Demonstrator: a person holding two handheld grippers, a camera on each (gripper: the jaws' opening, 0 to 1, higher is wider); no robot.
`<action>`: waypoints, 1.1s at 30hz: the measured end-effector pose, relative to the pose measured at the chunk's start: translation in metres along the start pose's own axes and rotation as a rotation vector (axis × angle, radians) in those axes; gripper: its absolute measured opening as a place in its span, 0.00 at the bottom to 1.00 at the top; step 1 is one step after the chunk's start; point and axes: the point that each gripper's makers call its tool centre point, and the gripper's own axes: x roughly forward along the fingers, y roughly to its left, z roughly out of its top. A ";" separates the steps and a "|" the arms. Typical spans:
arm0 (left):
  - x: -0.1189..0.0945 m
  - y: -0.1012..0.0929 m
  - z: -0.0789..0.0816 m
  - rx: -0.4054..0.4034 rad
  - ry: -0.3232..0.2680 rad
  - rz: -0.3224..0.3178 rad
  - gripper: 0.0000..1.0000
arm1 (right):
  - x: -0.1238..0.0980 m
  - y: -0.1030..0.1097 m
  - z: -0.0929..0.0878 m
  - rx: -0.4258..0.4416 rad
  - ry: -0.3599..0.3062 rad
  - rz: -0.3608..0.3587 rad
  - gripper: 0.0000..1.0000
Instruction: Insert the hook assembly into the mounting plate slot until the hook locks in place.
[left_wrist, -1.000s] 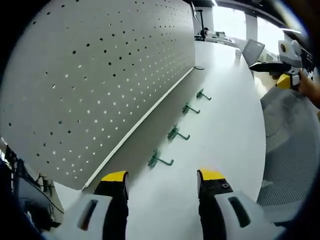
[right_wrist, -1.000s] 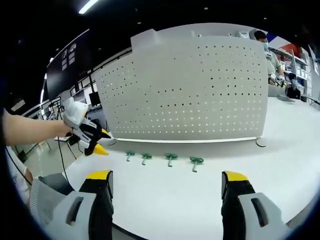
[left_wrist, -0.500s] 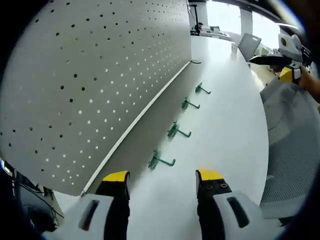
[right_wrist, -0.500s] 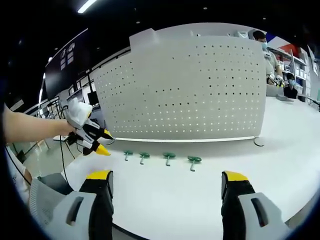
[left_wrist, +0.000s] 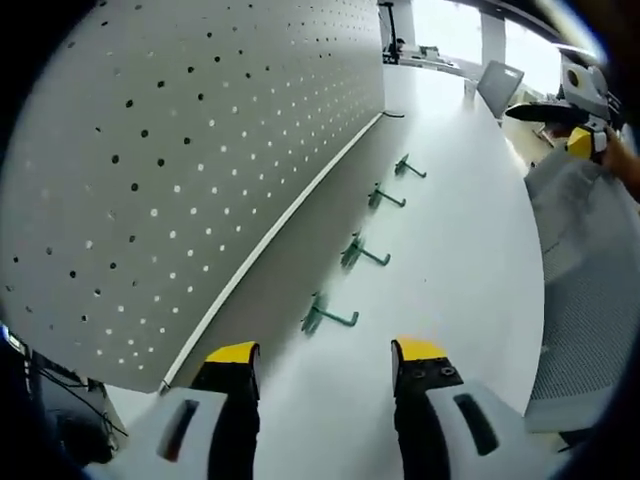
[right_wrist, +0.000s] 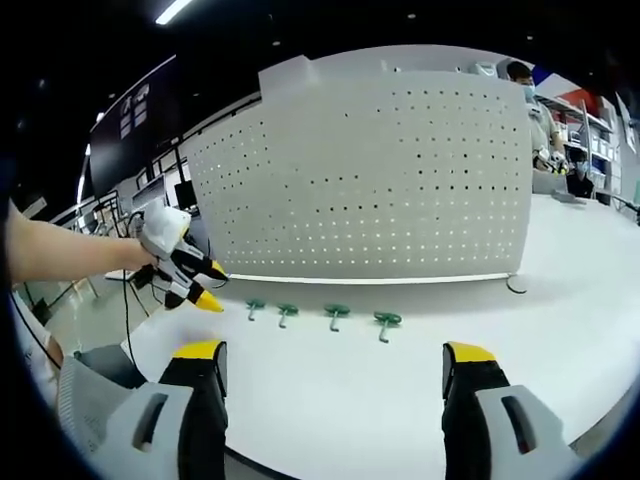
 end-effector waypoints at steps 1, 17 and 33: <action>0.001 0.001 0.000 -0.001 -0.002 -0.001 0.55 | 0.000 0.000 0.000 0.001 0.001 0.000 0.86; 0.009 0.007 -0.003 0.015 0.025 -0.010 0.55 | 0.003 -0.003 -0.001 0.014 0.004 -0.002 0.85; 0.025 0.005 -0.004 0.074 0.082 -0.055 0.54 | 0.002 -0.007 -0.003 0.029 0.003 -0.018 0.85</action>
